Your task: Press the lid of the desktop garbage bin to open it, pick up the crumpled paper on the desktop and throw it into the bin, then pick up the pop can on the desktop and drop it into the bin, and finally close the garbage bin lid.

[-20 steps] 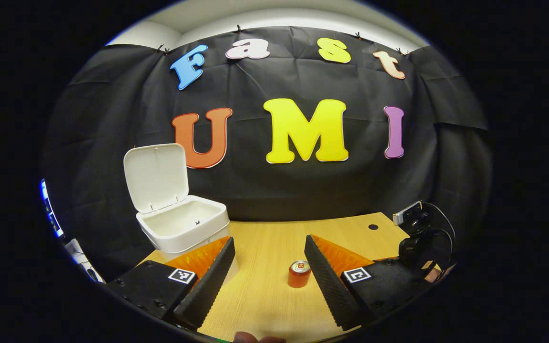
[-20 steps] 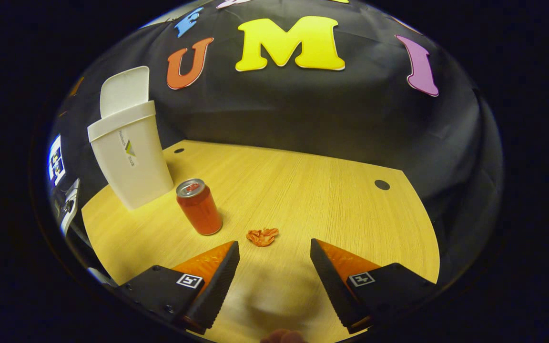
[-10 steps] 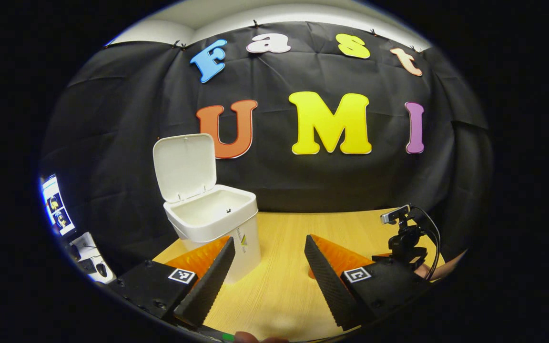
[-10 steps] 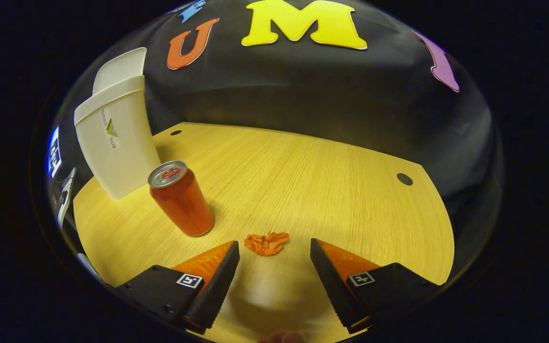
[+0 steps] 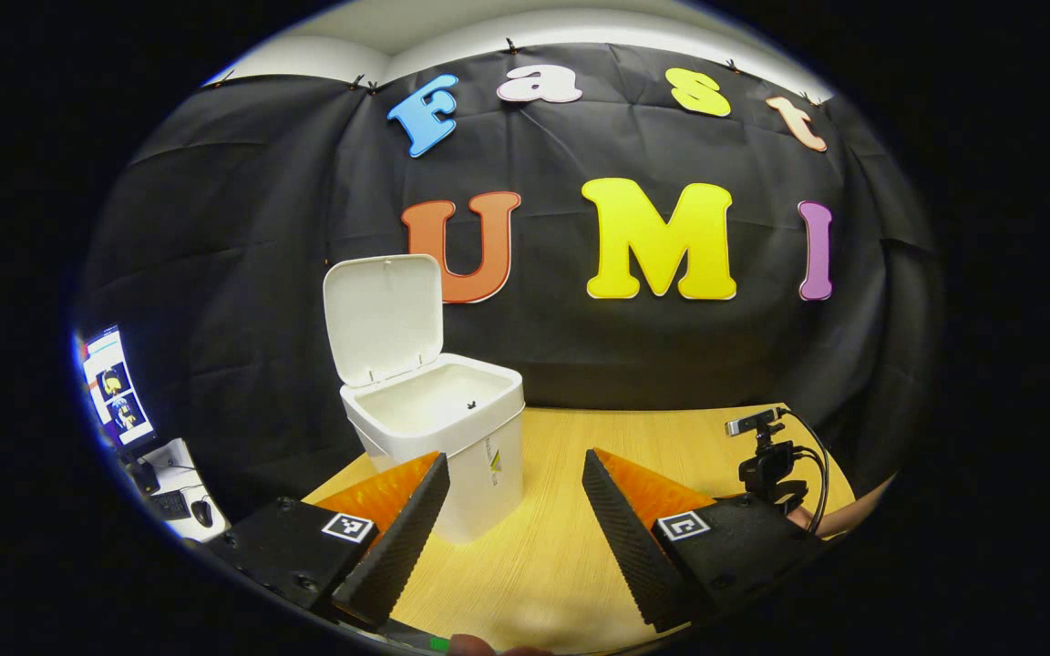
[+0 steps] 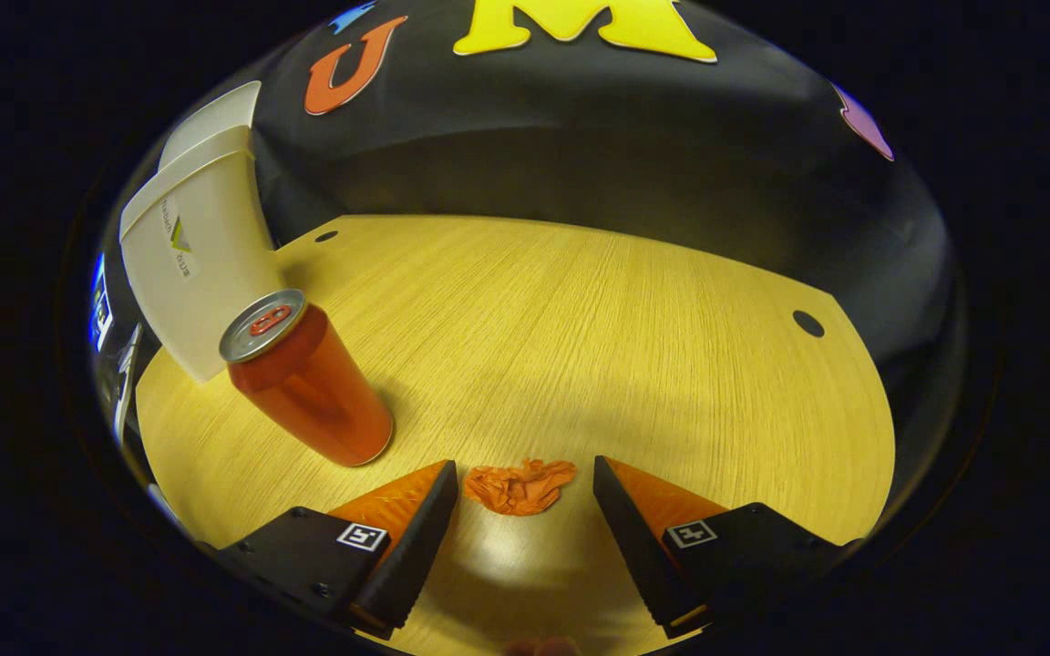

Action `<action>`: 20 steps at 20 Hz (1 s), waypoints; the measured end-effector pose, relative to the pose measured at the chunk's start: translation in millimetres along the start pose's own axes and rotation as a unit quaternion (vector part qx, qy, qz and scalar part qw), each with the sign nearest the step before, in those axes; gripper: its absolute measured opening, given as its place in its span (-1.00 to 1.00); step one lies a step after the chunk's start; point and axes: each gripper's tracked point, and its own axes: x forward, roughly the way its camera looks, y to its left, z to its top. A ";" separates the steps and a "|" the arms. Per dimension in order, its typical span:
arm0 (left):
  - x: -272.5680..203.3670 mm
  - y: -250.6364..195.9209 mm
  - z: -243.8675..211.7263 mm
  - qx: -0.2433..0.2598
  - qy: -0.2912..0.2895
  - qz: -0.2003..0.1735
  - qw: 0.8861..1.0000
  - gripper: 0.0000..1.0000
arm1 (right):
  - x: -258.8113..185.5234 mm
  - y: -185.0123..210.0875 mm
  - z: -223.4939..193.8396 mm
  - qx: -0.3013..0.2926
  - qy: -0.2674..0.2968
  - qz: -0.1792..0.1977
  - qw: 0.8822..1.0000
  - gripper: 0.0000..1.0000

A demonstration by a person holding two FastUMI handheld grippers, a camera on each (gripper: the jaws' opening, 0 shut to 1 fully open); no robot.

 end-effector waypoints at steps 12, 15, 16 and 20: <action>6.0 -3.3 -9.6 -0.012 0.011 0.001 1.000 0.94 | 4.3 -9.7 -2.5 -0.003 0.016 -0.013 1.000 -0.31; 4.0 -5.3 -9.8 -0.007 0.011 0.000 1.000 0.94 | 0.4 -13.3 -4.3 0.009 0.029 -0.024 0.999 -0.66; 3.3 -5.4 -10.1 -0.006 0.011 0.001 1.000 0.94 | -3.6 -12.9 -5.1 0.015 0.034 -0.021 0.999 -0.66; 3.3 -5.6 -13.9 -0.009 0.012 -0.003 1.000 0.94 | -26.7 -11.2 -12.1 0.036 0.046 -0.011 0.998 -0.93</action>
